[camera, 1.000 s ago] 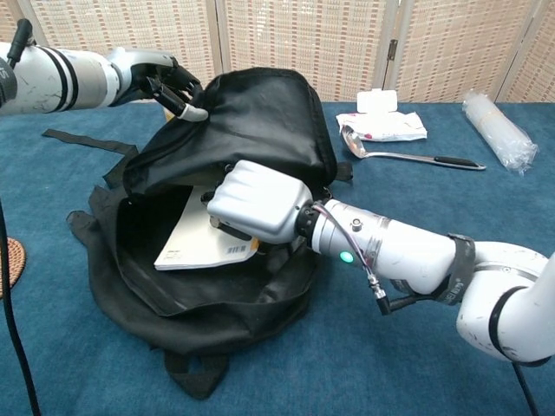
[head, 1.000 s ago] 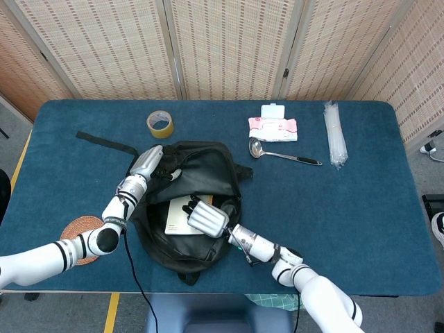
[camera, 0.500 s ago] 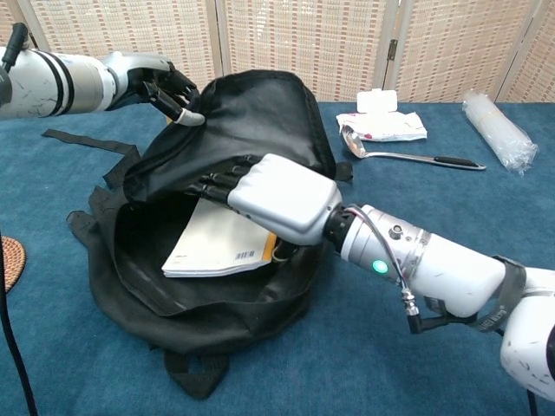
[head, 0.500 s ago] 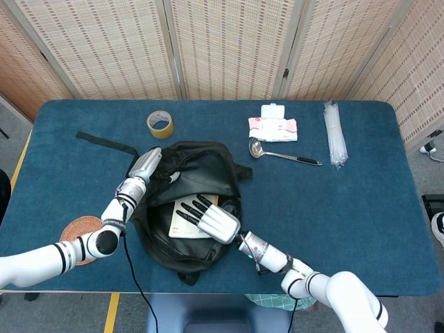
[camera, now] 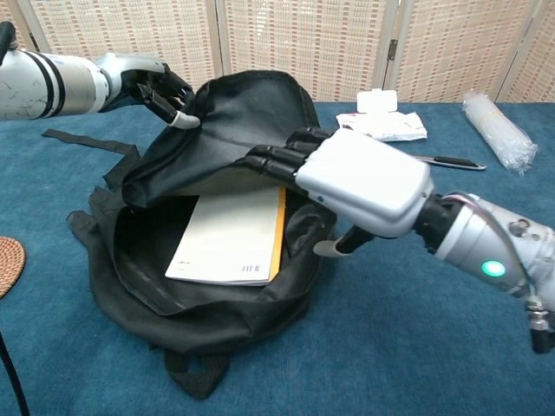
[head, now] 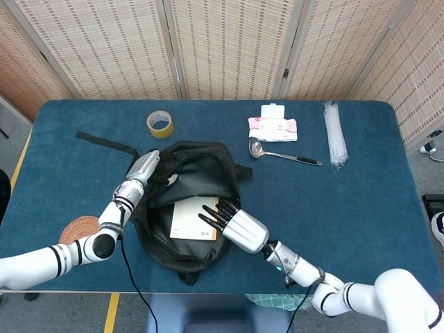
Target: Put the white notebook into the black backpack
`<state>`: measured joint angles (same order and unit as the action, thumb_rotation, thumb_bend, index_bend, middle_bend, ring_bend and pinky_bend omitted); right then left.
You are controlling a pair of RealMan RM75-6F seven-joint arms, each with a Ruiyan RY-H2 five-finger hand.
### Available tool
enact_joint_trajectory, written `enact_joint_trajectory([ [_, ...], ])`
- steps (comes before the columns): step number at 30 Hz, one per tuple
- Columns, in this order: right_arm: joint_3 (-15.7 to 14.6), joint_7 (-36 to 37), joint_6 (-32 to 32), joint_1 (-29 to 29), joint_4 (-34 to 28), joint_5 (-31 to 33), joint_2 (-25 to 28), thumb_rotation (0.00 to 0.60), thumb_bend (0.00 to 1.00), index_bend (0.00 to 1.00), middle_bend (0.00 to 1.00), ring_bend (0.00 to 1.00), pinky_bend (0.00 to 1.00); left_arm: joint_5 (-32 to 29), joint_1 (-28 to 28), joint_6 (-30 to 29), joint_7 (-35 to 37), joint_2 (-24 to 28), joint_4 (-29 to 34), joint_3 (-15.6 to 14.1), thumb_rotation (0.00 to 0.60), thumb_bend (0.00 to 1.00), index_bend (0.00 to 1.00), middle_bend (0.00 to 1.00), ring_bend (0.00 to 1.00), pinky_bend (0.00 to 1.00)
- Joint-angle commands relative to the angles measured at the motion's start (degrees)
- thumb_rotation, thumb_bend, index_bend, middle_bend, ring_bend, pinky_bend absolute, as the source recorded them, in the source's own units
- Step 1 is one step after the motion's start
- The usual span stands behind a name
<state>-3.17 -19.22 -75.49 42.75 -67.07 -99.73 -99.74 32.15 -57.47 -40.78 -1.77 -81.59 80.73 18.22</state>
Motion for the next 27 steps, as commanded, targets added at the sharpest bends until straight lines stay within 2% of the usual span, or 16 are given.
enact_joint_trajectory([
  [1, -1.99, -2.80, -4.66, -4.74, -7.05, -0.63, 6.86, 0.600, 0.14, 0.00, 0.14, 0.24, 0.15, 1.15, 0.77, -0.31, 0.29, 0.67, 1.40, -0.34, 0.600, 0.47, 0.56, 0.30, 0.21, 0.06],
  [7, -3.68, -2.96, -9.32, -10.33, -12.39, -0.31, 14.85, 0.600, 0.13, 0.02, 0.16, 0.26, 0.16, 4.22, 2.87, 0.02, 1.52, 3.36, 5.43, -1.10, 0.600, 0.40, 0.34, 0.25, 0.16, 0.02],
  [10, -3.99, -2.66, -10.66, -12.60, -13.95, 0.30, 17.87, 0.600, 0.13, 0.03, 0.16, 0.26, 0.16, 6.48, 4.71, -0.73, 3.58, 4.57, 7.02, -0.81, 0.600, 0.38, 0.30, 0.23, 0.16, 0.02],
  [14, -3.68, -1.39, -11.83, -14.87, -15.50, 1.26, 20.91, 0.600, 0.13, 0.03, 0.16, 0.26, 0.17, 10.11, 7.63, -1.85, 6.66, 6.32, 8.81, -0.72, 0.600, 0.38, 0.29, 0.23, 0.16, 0.02],
  [18, -2.73, 1.54, -11.98, -16.45, -16.46, 3.07, 23.58, 0.600, 0.15, 0.07, 0.17, 0.27, 0.22, 14.11, 10.63, -4.41, 7.52, 7.99, 10.03, -2.02, 0.600, 0.38, 0.30, 0.23, 0.16, 0.02],
  [24, -1.56, 7.74, -10.59, -18.01, -17.59, 6.15, 29.40, 0.600, 0.23, 0.14, 0.25, 0.39, 0.39, 19.82, 16.44, -16.22, 5.02, 7.47, 9.47, -4.80, 0.600, 0.39, 0.37, 0.23, 0.19, 0.02],
  [27, -0.42, 10.29, -12.14, -20.19, -18.01, 8.35, 30.69, 0.600, 0.26, 0.16, 0.30, 0.40, 0.40, 23.21, 20.01, -22.68, 3.86, 7.37, 9.50, -6.47, 0.600, 0.39, 0.37, 0.23, 0.19, 0.02],
])
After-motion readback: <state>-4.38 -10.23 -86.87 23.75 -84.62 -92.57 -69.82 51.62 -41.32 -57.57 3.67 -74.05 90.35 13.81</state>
